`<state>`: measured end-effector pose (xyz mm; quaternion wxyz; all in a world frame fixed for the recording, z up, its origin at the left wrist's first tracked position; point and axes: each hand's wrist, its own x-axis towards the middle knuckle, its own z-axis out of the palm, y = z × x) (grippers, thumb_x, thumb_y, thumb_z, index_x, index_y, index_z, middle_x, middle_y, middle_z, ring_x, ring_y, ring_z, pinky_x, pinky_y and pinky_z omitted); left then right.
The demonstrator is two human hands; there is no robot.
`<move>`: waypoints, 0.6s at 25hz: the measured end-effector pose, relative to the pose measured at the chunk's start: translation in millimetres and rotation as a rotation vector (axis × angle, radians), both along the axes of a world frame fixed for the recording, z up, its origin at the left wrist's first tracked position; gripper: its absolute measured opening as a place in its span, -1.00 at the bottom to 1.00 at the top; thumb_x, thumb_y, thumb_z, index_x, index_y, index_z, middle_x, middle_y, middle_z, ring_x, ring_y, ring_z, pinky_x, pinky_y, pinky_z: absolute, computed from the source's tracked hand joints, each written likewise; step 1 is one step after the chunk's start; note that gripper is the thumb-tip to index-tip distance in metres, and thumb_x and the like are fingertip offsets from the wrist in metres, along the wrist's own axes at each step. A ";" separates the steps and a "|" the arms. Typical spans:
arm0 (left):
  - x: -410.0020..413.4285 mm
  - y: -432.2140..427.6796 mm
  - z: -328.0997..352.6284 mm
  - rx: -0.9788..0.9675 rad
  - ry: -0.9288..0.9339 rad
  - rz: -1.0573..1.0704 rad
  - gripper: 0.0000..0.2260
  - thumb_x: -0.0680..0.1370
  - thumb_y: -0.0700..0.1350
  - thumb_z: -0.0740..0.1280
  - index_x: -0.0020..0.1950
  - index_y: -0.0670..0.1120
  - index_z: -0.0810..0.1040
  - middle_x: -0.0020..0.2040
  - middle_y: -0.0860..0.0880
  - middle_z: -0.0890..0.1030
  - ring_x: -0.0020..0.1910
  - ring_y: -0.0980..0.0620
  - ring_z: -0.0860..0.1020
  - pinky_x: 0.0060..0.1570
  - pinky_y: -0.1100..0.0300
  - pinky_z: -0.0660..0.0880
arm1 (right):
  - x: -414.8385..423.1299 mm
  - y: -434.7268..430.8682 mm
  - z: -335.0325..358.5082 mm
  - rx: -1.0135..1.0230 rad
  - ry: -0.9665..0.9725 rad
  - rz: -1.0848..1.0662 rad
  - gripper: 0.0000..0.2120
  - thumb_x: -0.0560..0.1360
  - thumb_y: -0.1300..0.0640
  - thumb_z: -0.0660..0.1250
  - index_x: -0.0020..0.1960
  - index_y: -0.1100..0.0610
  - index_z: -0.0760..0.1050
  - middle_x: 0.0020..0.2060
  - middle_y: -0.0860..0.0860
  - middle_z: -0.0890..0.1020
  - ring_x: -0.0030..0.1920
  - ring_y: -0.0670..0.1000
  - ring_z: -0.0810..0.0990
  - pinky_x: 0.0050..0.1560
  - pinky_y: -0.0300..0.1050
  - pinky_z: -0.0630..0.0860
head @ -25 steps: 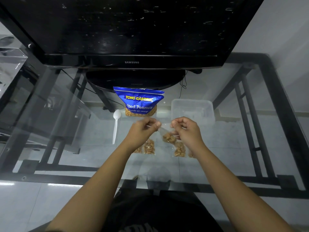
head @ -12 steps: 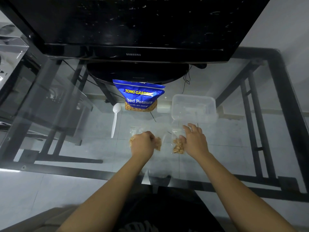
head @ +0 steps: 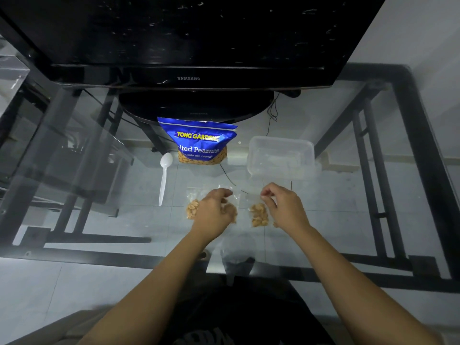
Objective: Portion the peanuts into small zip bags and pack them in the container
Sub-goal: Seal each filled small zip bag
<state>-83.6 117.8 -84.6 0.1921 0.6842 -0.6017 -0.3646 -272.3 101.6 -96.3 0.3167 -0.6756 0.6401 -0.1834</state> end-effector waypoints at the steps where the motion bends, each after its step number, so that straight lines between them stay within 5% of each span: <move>1: -3.6 -2.1 3.7 0.074 0.148 -0.015 -0.66 0.50 -0.21 0.31 0.28 -0.13 0.46 0.14 -0.05 0.55 0.07 0.08 0.52 0.04 0.23 0.48 | 0.9 2.7 6.0 0.045 -0.113 -0.021 -0.97 0.51 0.16 0.31 -0.06 0.09 0.52 -0.18 -0.06 0.61 -0.15 -0.08 0.57 -0.15 -0.33 0.47; 3: -11.1 -5.9 6.5 0.172 0.350 -0.059 -0.65 0.51 -0.18 0.34 0.30 -0.08 0.45 0.16 -0.02 0.57 0.13 0.09 0.55 0.16 0.18 0.51 | 4.7 8.0 17.0 0.122 -0.292 -0.081 -0.96 0.50 0.15 0.33 -0.07 0.03 0.53 -0.20 -0.10 0.61 -0.18 -0.14 0.60 -0.17 -0.40 0.47; 8: -16.9 -16.1 21.3 0.206 0.650 0.021 -0.89 0.51 -0.23 0.35 0.01 -0.11 0.58 -0.12 -0.12 0.66 -0.18 0.06 0.63 -0.14 0.25 0.58 | 8.4 8.2 33.9 0.160 -0.589 -0.350 -0.90 0.48 0.11 0.36 0.00 0.03 0.54 -0.13 -0.05 0.67 -0.12 -0.15 0.64 -0.07 -0.29 0.54; 15: -9.3 -33.2 57.1 0.055 0.464 -0.131 -0.88 0.51 -0.14 0.36 0.00 -0.15 0.60 -0.17 0.02 0.63 -0.29 0.19 0.60 -0.36 0.32 0.54 | 28.2 6.2 53.1 0.184 -0.802 -0.439 -0.93 0.48 0.14 0.35 -0.15 0.02 0.60 -0.17 0.05 0.69 -0.17 0.02 0.69 -0.11 -0.05 0.63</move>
